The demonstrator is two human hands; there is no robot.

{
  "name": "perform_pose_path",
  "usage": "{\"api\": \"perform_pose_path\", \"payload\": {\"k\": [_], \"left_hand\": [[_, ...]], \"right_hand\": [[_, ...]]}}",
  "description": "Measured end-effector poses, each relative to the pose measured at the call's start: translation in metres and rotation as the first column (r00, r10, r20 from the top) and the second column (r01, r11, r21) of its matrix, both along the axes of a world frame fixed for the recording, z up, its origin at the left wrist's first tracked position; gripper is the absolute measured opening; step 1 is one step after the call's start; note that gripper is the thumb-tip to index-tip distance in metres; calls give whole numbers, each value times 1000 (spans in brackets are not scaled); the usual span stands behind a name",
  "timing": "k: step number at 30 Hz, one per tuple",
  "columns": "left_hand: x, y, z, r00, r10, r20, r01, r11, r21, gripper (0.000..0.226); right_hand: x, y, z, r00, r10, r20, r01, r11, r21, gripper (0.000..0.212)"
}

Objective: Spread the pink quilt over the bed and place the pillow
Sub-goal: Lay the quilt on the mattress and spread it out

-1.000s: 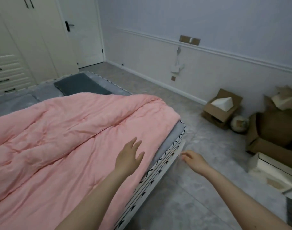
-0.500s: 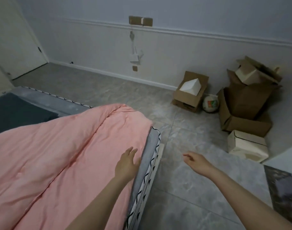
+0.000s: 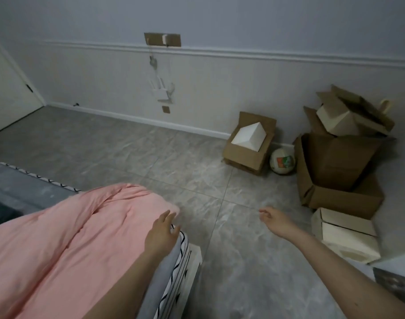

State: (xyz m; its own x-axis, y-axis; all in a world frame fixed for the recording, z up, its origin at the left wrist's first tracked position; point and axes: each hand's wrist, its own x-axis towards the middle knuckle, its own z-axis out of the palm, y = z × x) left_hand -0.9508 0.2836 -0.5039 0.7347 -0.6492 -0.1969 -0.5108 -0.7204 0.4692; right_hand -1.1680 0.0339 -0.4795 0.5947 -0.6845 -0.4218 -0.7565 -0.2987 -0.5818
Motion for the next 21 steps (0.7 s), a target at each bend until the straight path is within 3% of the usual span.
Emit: {"api": "perform_pose_path", "payload": {"k": [3, 6, 9, 15, 21], "left_hand": [[18, -43, 6, 999, 52, 8, -51, 996, -69, 42], [33, -60, -1, 998, 64, -13, -64, 998, -26, 42], [69, -58, -19, 980, 176, -88, -176, 984, 13, 42], [155, -48, -46, 879, 437, -191, -428, 900, 85, 40], [194, -27, -24, 780, 606, -152, -612, 791, 12, 40]], "right_hand": [[38, -50, 7, 1000, -11, 16, 12, 997, -74, 29], [91, -78, 13, 997, 8, 79, 1, 994, -113, 26], [153, -91, 11, 987, 144, 71, -137, 985, -104, 26], [250, -121, 9, 938, 344, 52, -338, 936, -100, 24], [351, -146, 3, 886, 457, 75, -442, 883, -160, 21]]}}
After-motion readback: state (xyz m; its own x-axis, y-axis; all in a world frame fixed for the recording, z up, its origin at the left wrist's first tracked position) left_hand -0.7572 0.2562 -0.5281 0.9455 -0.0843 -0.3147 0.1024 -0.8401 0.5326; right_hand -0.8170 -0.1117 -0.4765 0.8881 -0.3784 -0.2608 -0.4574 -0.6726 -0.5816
